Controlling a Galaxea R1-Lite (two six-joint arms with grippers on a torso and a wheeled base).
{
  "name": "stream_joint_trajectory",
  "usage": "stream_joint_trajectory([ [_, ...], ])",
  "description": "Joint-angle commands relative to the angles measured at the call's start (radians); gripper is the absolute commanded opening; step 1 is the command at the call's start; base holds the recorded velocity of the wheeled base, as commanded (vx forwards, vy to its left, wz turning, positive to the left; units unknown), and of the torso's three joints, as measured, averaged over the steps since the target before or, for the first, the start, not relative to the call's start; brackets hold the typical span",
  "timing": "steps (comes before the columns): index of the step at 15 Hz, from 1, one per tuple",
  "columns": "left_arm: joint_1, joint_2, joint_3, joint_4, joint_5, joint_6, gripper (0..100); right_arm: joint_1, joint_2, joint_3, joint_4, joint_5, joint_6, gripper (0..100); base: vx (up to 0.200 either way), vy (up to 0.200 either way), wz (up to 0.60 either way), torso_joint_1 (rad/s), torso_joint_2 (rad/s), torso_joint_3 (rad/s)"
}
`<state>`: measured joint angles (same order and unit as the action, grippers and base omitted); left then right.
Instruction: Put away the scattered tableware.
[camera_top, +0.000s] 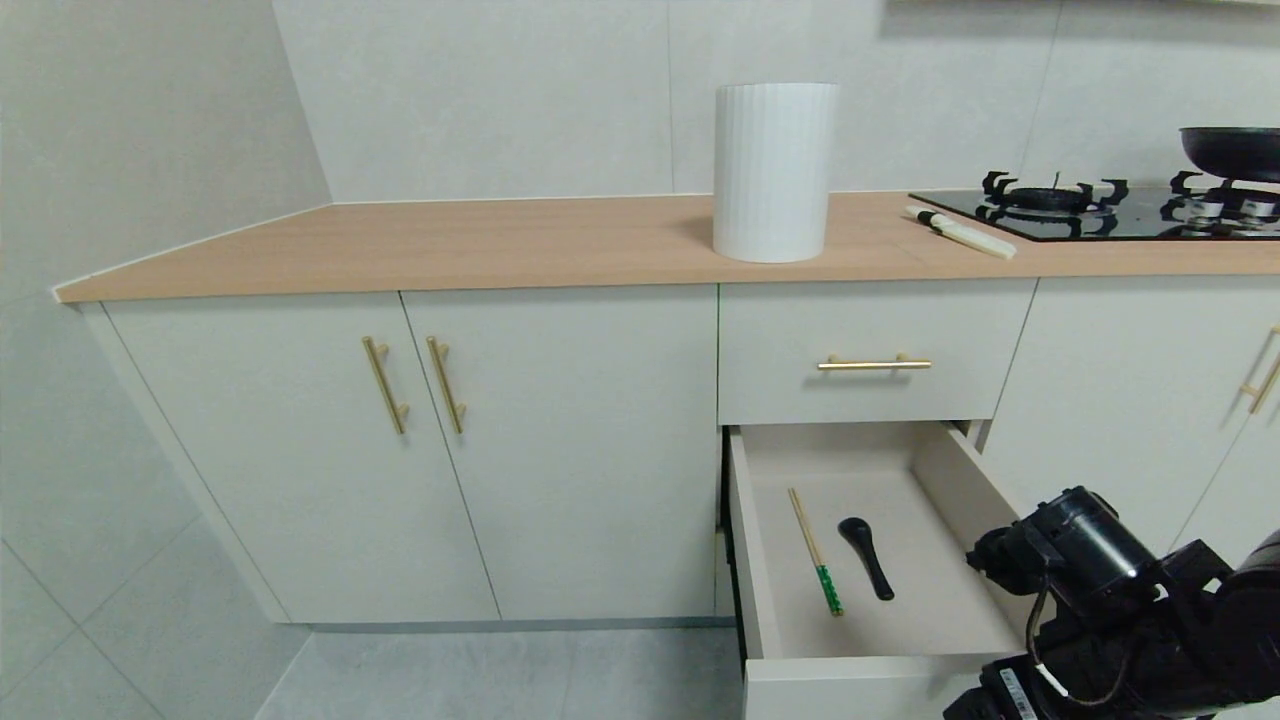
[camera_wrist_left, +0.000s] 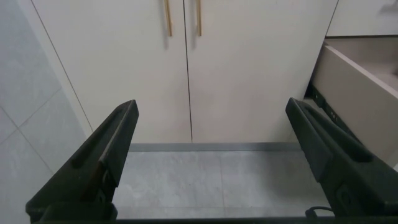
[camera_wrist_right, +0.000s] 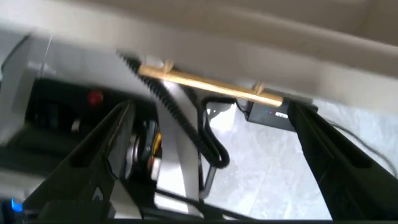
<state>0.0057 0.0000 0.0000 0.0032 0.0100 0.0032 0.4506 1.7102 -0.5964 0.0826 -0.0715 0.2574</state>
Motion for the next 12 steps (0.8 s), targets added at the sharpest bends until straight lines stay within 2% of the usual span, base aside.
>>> stream_joint_trajectory([
  [1,0.0,0.0,0.0,0.0,0.001,0.0,100,-0.013,0.016,-0.002,-0.006,-0.007,0.002,100,0.0,0.0,0.0,0.0,0.0,0.0],
  [12,0.0,0.0,0.0,0.0,0.001,0.0,100,-0.043,0.091,0.004,-0.184,-0.06,0.045,100,0.0,0.0,0.0,0.0,0.0,0.0],
])
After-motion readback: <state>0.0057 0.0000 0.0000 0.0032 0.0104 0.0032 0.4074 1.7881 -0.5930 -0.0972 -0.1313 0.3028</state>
